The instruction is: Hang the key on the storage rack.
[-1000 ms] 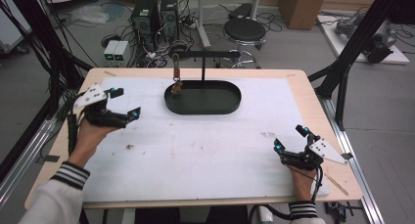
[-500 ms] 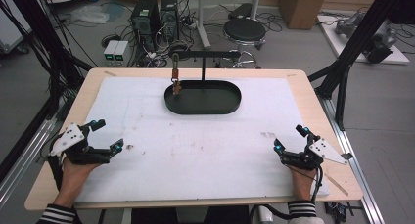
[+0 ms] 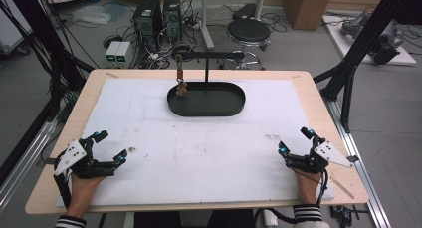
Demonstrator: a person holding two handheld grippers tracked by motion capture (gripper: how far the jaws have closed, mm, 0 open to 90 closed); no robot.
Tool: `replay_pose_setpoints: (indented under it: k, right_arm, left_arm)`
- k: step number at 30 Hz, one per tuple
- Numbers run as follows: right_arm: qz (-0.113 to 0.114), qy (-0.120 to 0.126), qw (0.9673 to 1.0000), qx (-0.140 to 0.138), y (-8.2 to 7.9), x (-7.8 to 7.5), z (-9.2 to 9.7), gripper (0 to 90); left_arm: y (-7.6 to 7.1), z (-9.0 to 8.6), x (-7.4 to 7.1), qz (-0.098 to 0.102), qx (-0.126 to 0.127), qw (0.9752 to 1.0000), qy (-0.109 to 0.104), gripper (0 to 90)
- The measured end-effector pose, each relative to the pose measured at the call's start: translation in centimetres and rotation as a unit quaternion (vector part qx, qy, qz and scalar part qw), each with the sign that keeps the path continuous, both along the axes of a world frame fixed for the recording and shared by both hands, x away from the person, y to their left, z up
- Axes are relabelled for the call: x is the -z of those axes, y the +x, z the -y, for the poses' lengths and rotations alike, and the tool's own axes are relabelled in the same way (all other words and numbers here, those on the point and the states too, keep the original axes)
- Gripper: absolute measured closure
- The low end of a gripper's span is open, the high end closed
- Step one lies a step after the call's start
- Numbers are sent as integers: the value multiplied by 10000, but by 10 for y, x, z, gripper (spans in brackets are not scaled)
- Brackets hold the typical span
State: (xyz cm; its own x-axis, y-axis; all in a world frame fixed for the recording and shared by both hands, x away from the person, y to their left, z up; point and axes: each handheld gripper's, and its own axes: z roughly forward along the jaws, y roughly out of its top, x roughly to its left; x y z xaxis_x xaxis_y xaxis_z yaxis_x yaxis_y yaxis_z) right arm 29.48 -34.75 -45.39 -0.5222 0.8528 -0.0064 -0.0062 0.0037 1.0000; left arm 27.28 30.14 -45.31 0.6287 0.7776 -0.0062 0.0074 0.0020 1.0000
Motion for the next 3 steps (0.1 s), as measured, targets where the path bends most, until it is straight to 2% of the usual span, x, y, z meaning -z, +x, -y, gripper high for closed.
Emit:
replay_pose_setpoints:
  k: [3]
  right_arm:
    - [28, -33, 10000, -7, 0, 0, 0, 5]
  left_arm:
    - [1, 1, 0, -34, 2, 10000, 55, 17]
